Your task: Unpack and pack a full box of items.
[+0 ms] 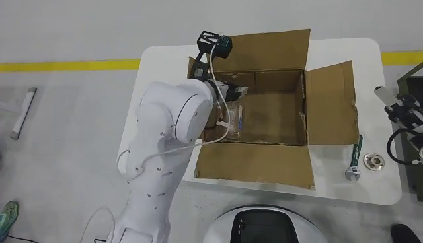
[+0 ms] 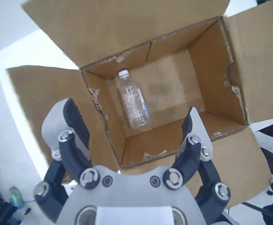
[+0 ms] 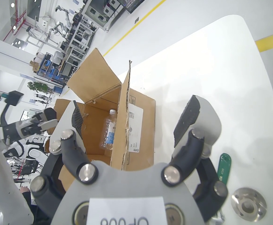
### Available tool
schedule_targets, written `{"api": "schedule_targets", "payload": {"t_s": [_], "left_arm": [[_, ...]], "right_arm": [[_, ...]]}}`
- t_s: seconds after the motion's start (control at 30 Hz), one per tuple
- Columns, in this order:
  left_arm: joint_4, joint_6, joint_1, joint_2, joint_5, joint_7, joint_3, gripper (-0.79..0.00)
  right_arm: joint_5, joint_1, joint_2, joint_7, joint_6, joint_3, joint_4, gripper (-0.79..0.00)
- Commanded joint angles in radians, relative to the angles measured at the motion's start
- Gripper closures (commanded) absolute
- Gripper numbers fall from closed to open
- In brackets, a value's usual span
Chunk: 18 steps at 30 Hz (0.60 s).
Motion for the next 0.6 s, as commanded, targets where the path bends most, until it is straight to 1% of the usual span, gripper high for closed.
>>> {"api": "schedule_targets", "payload": {"t_s": [0.0, 0.03, 0.13, 0.2, 0.23, 0.33, 0.4, 0.57], "left_arm": [[-0.055, -0.034, 0.002, 0.011, 0.019, 0.0, -0.038, -0.785], [-0.078, -0.055, 0.005, 0.016, 0.034, 0.0, -0.055, -0.785], [-0.142, -0.058, 0.008, 0.032, 0.068, 0.0, -0.13, -0.785], [-0.164, -0.04, 0.007, 0.04, 0.077, 0.0, -0.185, -0.785], [-0.167, -0.045, 0.006, 0.045, 0.103, 0.0, -0.208, -0.785], [-0.137, -0.066, 0.016, 0.06, 0.212, 0.0, -0.261, -0.785], [-0.124, -0.077, 0.029, 0.066, 0.251, 0.0, -0.286, -0.785], [-0.073, -0.11, 0.091, 0.081, 0.344, 0.0, -0.344, -0.785]], "right_arm": [[-0.004, 0.003, 0.001, 0.001, 0.002, -0.006, 0.001, -0.785], [-0.007, 0.005, 0.001, 0.001, 0.002, -0.009, 0.001, -0.785], [-0.011, 0.008, 0.002, 0.002, 0.005, -0.015, 0.006, -0.785], [-0.012, 0.01, 0.003, 0.005, 0.005, -0.019, 0.01, -0.785], [-0.012, 0.012, 0.003, 0.006, 0.006, -0.022, 0.011, -0.785], [-0.022, 0.019, 0.005, 0.011, 0.006, -0.036, 0.011, -0.785], [-0.028, 0.026, 0.006, 0.013, 0.007, -0.045, 0.01, -0.785], [-0.041, 0.044, 0.009, 0.016, 0.014, -0.064, 0.011, -0.785]]}}
